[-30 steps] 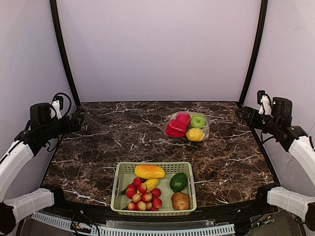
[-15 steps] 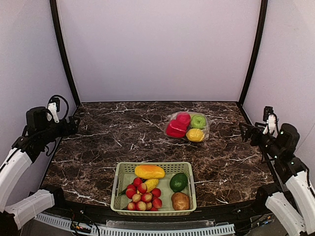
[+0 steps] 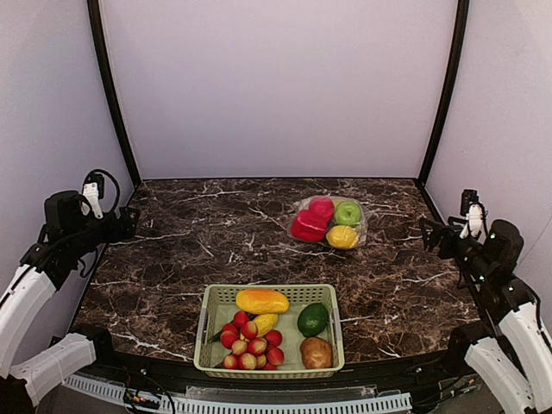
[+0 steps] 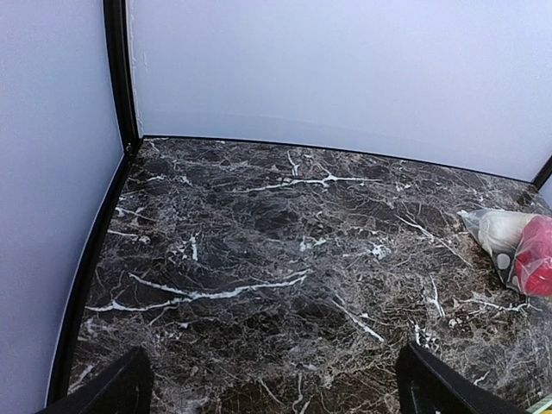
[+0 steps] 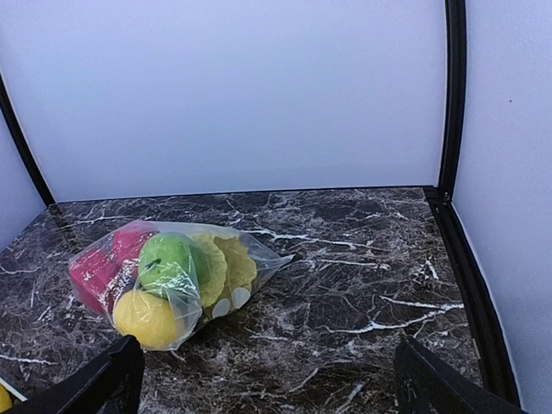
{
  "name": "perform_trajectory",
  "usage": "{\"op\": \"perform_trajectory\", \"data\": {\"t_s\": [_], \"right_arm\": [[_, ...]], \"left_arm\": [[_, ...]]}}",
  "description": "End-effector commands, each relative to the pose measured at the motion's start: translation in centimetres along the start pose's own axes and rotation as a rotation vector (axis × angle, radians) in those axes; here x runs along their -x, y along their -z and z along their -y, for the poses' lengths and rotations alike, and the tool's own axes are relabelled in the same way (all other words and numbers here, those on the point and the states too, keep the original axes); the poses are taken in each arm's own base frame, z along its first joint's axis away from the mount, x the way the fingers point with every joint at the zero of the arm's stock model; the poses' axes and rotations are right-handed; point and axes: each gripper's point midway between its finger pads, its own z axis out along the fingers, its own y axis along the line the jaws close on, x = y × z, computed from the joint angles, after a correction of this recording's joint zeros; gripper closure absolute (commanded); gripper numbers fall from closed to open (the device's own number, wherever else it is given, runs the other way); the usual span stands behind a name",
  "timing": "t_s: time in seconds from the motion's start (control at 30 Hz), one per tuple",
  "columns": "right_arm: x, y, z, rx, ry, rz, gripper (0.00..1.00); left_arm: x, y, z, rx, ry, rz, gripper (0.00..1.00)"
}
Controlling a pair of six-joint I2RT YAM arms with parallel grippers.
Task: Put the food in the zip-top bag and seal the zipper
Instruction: Reset both arms
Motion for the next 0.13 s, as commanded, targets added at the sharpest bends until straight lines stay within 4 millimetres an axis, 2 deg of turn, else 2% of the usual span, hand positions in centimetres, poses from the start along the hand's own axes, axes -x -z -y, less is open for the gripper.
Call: {"op": "perform_trajectory", "data": {"t_s": [0.0,0.1], "right_arm": [[1.01,-0.03,0.24,-0.015,0.007,0.031,0.01],[0.93,-0.10,0.23,-0.014,0.004,0.027,0.01]], "left_arm": [[-0.74,0.02,-0.29,0.009,-0.009,-0.017,0.01],[-0.56,0.15,-0.94,0.049,-0.002,-0.012,0.01]]}}
